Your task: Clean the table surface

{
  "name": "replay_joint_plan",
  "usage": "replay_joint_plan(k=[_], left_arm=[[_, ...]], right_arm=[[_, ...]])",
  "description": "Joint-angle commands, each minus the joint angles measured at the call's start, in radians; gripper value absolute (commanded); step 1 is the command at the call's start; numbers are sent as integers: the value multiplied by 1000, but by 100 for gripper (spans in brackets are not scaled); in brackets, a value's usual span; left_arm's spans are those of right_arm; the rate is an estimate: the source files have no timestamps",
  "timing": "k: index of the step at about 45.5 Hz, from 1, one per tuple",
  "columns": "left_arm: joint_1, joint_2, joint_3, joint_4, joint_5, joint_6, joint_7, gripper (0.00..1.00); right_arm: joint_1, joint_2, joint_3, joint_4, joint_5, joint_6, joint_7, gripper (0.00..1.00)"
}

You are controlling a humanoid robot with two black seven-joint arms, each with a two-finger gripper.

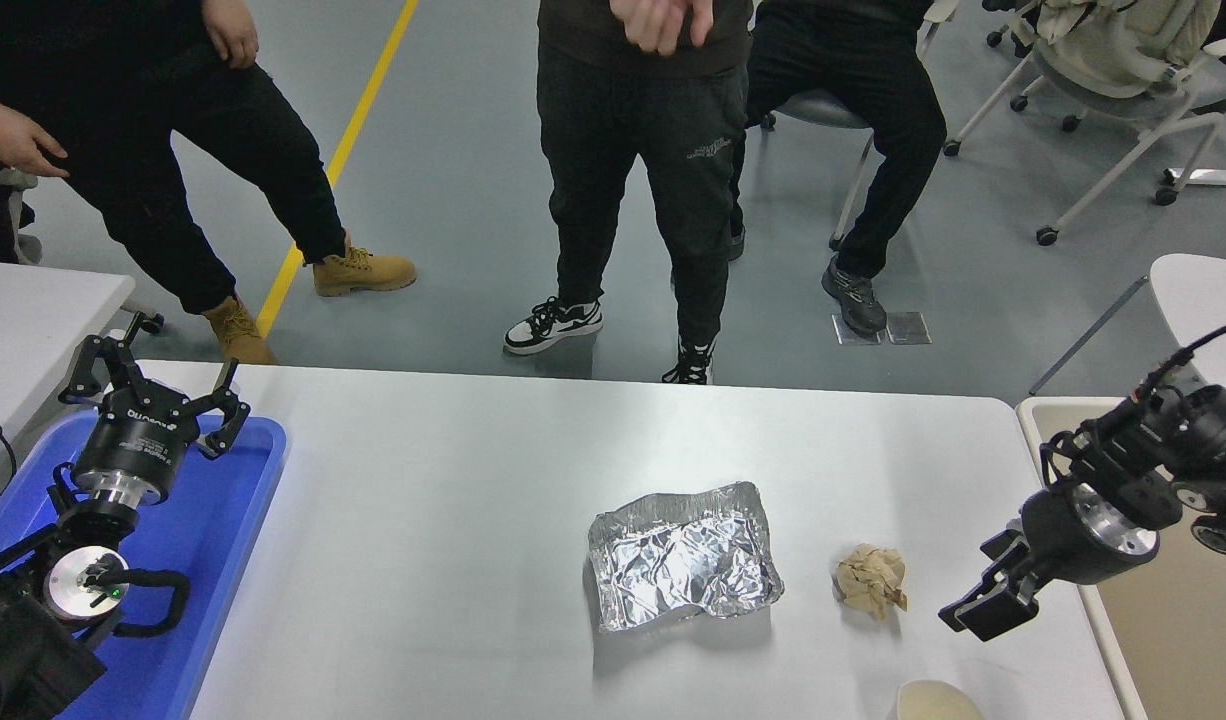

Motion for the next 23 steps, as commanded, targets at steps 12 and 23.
replay_joint_plan(k=[12,23], left_arm=[[0,0,0,0,0,0,0,100],[0,0,0,0,0,0,0,100]], right_arm=[[-123,-127,116,91,24,-4,-1,99],[-267,-129,217,77,32,-8,-4,99]])
